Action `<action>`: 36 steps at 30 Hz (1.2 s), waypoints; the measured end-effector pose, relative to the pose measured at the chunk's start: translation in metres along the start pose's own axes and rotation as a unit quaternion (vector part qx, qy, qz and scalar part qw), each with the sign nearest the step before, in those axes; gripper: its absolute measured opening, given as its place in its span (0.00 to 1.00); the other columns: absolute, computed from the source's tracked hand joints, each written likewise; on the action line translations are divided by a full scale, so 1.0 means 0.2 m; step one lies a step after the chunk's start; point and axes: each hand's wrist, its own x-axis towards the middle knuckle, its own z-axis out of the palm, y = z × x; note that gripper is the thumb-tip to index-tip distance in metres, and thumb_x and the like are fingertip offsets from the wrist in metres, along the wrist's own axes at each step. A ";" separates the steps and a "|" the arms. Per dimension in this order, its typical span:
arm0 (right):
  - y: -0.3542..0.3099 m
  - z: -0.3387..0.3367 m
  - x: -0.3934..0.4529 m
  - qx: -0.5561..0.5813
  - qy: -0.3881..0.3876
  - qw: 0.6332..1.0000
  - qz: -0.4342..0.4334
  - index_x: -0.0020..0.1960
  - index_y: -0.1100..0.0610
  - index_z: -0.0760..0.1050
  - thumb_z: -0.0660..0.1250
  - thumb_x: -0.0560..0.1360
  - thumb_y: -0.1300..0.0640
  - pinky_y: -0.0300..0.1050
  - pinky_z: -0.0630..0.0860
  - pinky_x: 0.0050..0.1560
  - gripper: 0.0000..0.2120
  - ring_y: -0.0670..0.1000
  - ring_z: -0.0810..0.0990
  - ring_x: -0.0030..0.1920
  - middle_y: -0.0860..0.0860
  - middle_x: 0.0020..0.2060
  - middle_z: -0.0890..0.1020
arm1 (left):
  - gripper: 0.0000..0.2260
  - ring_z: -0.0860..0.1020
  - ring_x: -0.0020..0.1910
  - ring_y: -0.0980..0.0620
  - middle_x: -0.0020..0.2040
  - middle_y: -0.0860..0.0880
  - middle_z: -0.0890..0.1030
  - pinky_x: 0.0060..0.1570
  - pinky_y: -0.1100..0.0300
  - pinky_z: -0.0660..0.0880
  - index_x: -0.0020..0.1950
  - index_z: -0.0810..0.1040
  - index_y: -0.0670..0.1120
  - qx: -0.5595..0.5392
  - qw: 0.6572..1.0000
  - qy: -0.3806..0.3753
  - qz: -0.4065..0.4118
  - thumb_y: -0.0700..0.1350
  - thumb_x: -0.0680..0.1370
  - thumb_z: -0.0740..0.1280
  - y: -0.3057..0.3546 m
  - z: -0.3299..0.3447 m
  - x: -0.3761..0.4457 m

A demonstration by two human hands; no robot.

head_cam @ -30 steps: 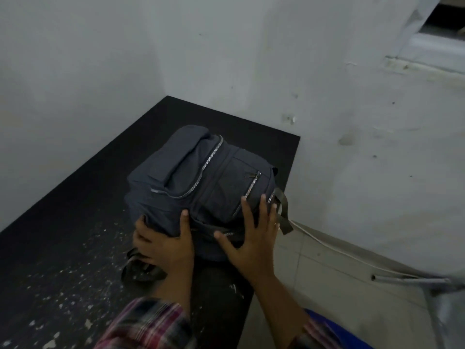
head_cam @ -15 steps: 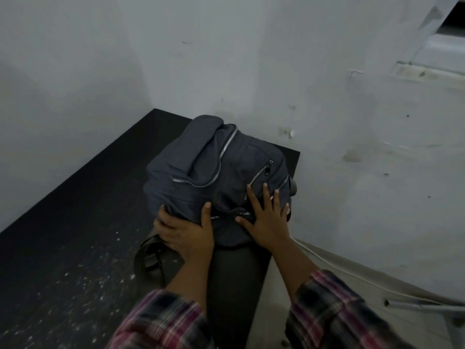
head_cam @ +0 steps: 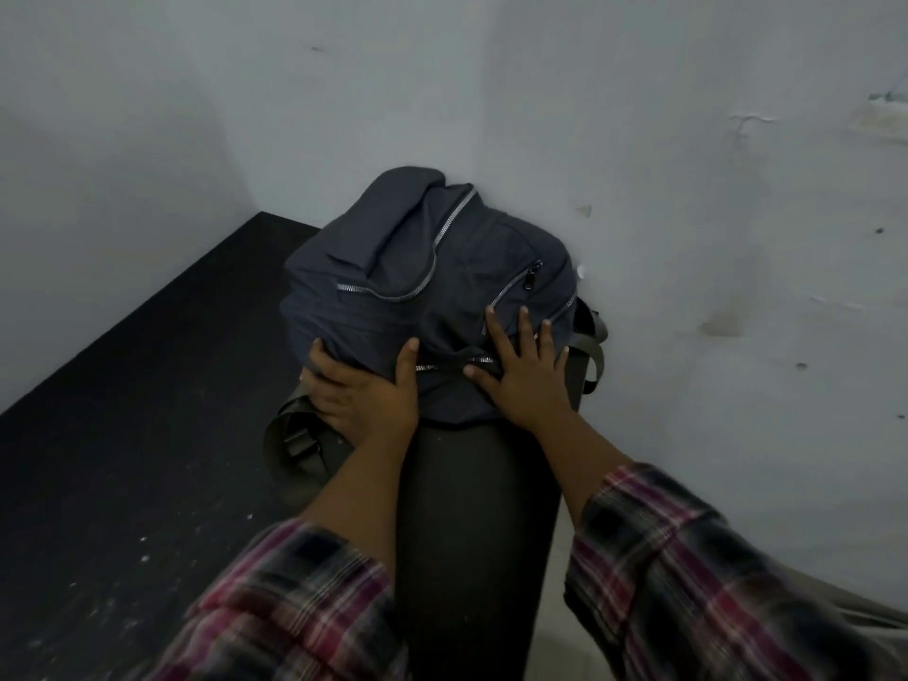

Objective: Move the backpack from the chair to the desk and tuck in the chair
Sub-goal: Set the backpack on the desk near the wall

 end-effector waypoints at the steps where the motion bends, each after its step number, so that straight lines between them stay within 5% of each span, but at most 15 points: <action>1: 0.00 0.00 0.01 -0.001 0.001 1.000 0.002 0.75 0.33 0.36 0.52 0.73 0.28 0.68 0.39 0.73 0.38 0.61 0.38 0.78 0.51 0.79 0.40 | 0.50 0.56 0.75 0.34 0.75 0.32 0.56 0.72 0.41 0.54 0.78 0.51 0.40 0.008 1.000 0.000 -0.003 0.68 0.68 0.67 0.00 0.00 0.00; 6: -0.03 -0.04 0.01 -0.010 -0.017 1.000 0.021 0.75 0.32 0.35 0.51 0.73 0.27 0.70 0.39 0.72 0.38 0.61 0.38 0.78 0.51 0.79 0.39 | 0.51 0.52 0.76 0.35 0.77 0.35 0.50 0.73 0.41 0.52 0.78 0.43 0.48 -0.004 0.994 -0.108 0.007 0.68 0.68 0.68 0.00 -0.13 -0.01; 9: -0.07 -0.04 -0.02 -0.021 -0.020 0.999 0.038 0.75 0.32 0.35 0.50 0.73 0.27 0.72 0.39 0.71 0.37 0.60 0.38 0.78 0.51 0.79 0.40 | 0.47 0.55 0.76 0.38 0.78 0.38 0.51 0.73 0.41 0.59 0.78 0.38 0.55 0.054 0.969 -0.203 0.128 0.67 0.71 0.65 -0.13 -0.34 -0.01; 13: -0.11 -0.06 -0.04 -0.027 -0.023 0.997 0.064 0.76 0.34 0.36 0.51 0.75 0.29 0.73 0.39 0.71 0.36 0.60 0.39 0.79 0.53 0.80 0.41 | 0.36 0.66 0.72 0.42 0.76 0.43 0.64 0.63 0.45 0.72 0.80 0.51 0.48 0.226 0.906 -0.204 0.294 0.62 0.77 0.58 -0.29 -0.64 0.03; 17: -0.18 -0.05 -0.11 -0.040 0.005 0.995 0.089 0.77 0.38 0.39 0.51 0.78 0.34 0.71 0.41 0.73 0.33 0.61 0.43 0.79 0.56 0.80 0.46 | 0.30 0.70 0.69 0.43 0.73 0.45 0.71 0.63 0.44 0.68 0.75 0.67 0.45 0.346 0.828 -0.167 0.409 0.60 0.78 0.52 -0.39 -0.79 -0.05; 22: -0.19 -0.04 -0.28 -0.018 0.046 0.996 0.074 0.79 0.43 0.47 0.51 0.80 0.39 0.65 0.44 0.75 0.30 0.59 0.48 0.79 0.56 0.79 0.54 | 0.29 0.50 0.80 0.51 0.81 0.50 0.53 0.76 0.50 0.41 0.80 0.49 0.49 0.431 0.758 -0.262 0.412 0.59 0.80 0.38 -0.40 -0.73 0.06; 27: -0.15 0.05 -0.50 0.011 0.117 0.992 0.044 0.78 0.48 0.57 0.52 0.81 0.41 0.61 0.48 0.77 0.27 0.55 0.51 0.79 0.54 0.78 0.59 | 0.25 0.53 0.79 0.48 0.80 0.49 0.58 0.77 0.49 0.44 0.80 0.52 0.50 0.482 0.713 -0.275 0.429 0.55 0.83 0.45 -0.37 -0.68 0.23; 36: -0.14 0.09 -0.49 -0.029 0.104 0.994 0.031 0.79 0.49 0.53 0.48 0.81 0.41 0.60 0.47 0.78 0.28 0.53 0.48 0.79 0.53 0.79 0.55 | 0.24 0.49 0.79 0.44 0.80 0.45 0.54 0.77 0.46 0.43 0.79 0.55 0.44 0.537 0.735 -0.239 0.339 0.51 0.84 0.47 -0.26 -0.66 0.30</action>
